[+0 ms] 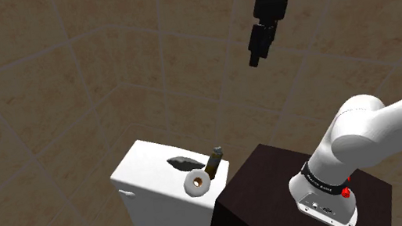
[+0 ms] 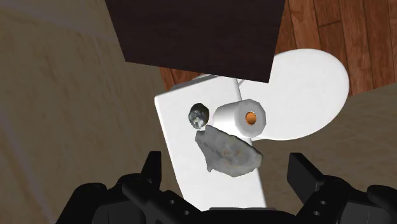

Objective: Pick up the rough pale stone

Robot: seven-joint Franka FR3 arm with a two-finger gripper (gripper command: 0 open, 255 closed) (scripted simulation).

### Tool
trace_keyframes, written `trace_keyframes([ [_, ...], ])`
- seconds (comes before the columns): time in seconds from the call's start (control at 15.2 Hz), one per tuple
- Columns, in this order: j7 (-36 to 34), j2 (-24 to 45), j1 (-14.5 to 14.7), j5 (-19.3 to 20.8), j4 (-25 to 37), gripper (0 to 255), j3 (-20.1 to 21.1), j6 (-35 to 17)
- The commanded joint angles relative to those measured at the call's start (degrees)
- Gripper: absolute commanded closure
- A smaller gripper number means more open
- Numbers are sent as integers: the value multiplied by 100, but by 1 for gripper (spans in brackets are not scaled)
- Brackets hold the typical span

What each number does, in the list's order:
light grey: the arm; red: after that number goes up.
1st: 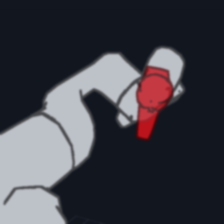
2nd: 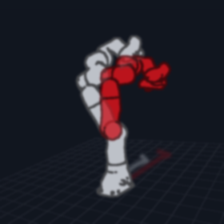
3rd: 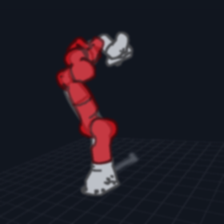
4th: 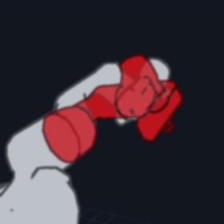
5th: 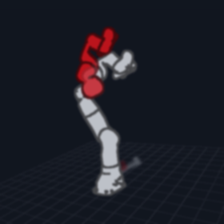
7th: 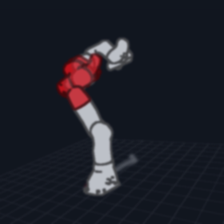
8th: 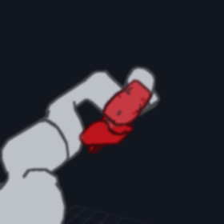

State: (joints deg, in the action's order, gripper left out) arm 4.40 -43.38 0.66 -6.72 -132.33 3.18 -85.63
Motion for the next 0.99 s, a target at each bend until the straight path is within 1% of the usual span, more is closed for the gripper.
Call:
trace_keyframes([
  [0.0,0,0,0,0,0,0,0,0],
  [0.26,-374,-59,100,-32,-650,0,547,-808],
  [0.46,-676,20,167,-44,-1056,0,976,-1434],
  [0.73,-1131,311,221,-8,-1478,0,1577,-2301],
  [0.92,-1532,674,195,93,-1697,0,2060,-2970],
])
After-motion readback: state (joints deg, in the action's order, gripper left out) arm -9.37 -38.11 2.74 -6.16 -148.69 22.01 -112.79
